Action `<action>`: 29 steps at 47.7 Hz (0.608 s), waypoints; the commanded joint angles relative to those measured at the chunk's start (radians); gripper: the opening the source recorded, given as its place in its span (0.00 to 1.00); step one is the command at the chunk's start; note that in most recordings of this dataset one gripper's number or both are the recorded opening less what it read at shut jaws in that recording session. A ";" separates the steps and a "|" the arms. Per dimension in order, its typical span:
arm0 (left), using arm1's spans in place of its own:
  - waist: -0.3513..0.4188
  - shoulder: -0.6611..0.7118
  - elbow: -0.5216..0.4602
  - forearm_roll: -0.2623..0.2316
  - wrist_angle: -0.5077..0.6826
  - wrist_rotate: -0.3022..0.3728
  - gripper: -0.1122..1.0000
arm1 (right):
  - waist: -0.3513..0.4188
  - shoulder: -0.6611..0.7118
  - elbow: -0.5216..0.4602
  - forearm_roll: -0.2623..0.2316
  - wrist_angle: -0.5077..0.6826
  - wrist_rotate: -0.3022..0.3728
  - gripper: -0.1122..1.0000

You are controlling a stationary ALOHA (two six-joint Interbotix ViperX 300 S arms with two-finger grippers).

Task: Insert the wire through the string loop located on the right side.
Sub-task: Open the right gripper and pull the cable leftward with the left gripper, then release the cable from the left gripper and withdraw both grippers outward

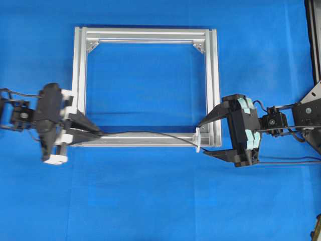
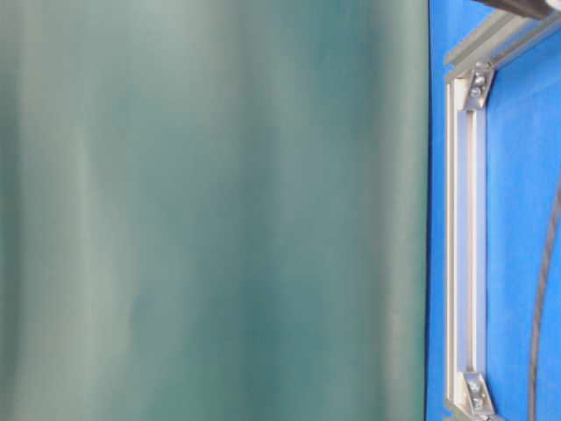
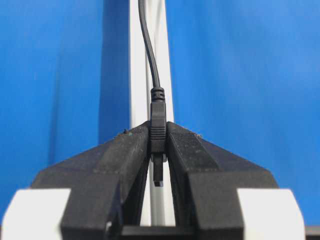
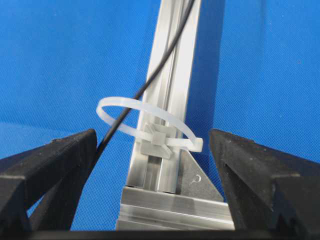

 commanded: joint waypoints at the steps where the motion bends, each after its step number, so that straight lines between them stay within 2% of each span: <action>1: -0.020 -0.049 0.040 0.002 -0.012 0.000 0.17 | -0.002 -0.015 -0.017 0.002 -0.003 0.002 0.92; 14: -0.029 -0.118 0.121 0.002 -0.008 0.011 0.17 | -0.002 -0.020 -0.018 0.008 0.003 0.006 0.92; 29: -0.029 -0.121 0.120 0.008 0.014 0.015 0.17 | -0.002 -0.020 -0.020 0.008 0.003 0.006 0.92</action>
